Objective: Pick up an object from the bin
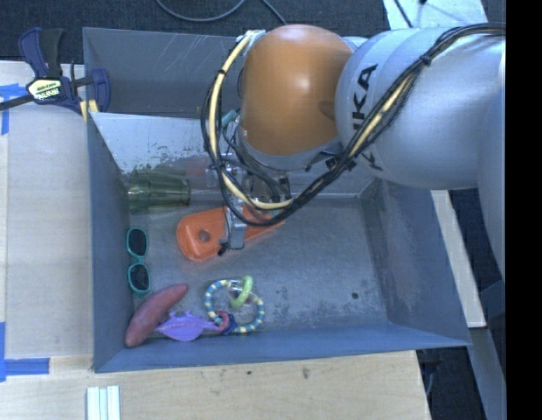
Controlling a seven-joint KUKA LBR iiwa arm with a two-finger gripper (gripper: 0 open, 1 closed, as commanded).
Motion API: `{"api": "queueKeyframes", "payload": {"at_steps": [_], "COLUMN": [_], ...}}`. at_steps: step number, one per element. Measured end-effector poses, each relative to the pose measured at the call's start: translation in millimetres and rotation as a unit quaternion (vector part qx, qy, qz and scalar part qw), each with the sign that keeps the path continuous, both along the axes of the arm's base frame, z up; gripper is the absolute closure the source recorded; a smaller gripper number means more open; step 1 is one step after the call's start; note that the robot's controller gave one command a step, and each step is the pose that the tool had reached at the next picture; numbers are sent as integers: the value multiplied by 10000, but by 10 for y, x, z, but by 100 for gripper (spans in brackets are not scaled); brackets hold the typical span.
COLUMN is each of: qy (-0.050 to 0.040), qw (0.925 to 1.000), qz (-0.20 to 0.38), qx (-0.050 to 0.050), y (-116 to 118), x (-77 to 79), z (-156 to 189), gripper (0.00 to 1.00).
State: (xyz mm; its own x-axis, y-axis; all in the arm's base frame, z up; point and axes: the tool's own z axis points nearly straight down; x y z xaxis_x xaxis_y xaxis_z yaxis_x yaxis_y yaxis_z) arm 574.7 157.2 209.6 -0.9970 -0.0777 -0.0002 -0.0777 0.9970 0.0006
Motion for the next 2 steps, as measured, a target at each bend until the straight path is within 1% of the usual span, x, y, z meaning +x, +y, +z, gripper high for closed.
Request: {"api": "queueKeyframes", "payload": {"at_steps": [1, 2], "qy": [-83, -20], "qw": [10000, 9987], "qz": [15, -514], "qx": [19, 7], "y": [-143, -190], "x": [185, 252], "z": [-282, -801], "gripper": [0, 0]}}
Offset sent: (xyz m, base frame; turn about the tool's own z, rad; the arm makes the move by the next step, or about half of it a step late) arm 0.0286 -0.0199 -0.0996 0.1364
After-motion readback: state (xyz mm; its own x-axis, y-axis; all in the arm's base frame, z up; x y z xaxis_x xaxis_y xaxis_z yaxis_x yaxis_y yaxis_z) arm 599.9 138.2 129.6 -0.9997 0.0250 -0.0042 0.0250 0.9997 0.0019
